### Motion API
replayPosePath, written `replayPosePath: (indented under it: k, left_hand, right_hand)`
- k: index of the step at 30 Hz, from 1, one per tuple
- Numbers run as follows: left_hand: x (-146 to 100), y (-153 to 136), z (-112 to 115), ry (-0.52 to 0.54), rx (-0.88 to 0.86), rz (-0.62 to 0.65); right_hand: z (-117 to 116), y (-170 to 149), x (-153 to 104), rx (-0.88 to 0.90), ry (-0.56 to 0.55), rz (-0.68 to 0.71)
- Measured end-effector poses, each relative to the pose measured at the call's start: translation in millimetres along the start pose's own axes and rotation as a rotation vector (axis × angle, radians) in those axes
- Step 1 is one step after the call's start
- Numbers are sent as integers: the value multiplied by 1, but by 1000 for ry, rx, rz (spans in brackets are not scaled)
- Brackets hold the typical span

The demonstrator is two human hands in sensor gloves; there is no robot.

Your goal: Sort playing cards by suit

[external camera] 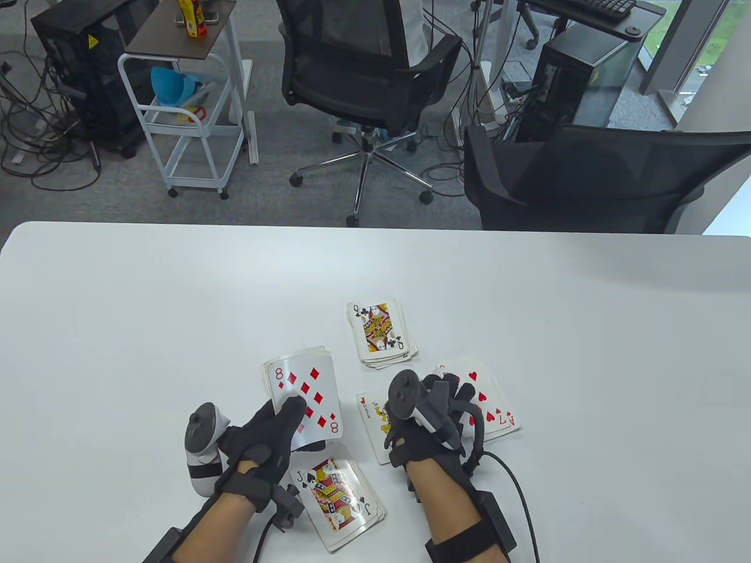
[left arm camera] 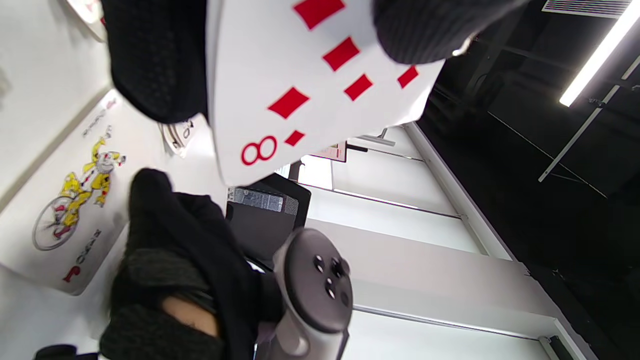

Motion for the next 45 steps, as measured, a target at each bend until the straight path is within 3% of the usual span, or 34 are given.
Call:
replayPosePath:
  k: [4,14,20,26,33,37,45]
  left_hand:
    - [0,0,0,5,-8,1]
    - [0,1,-3,24,-14,6]
    - [0,0,-4,24,-9,0]
    - [-1,1,-4,21,-36,-11]
    - [0,-1,-5,41,-60,-21]
    - [0,-4,-8,56,-108,-34]
    - [0,-5,-5,41,-105,-40]
  right_hand:
    - [17,14,-16,132,-109,141]
    - [35,39,-45,417,-266,442]
    - [28,58,-51,416,-216,522]
    - [13,72,-49,327,-129,544]
    - [15,75,-54,334,-193,561]
    - [22,76,-62,401,-296,579]
    - [28,69,-62,391,-341,581]
Point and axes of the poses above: the tracker on the back of each hand, its own y axis roughly to the thumb side, its own x axis roughly from the wrist to the fingertips, z = x × y, the point moved 4 cm from there along x, roughly from the wrist to the fingertips, and after that the axes turned 10 degrees about y, right-handed, at the moved point
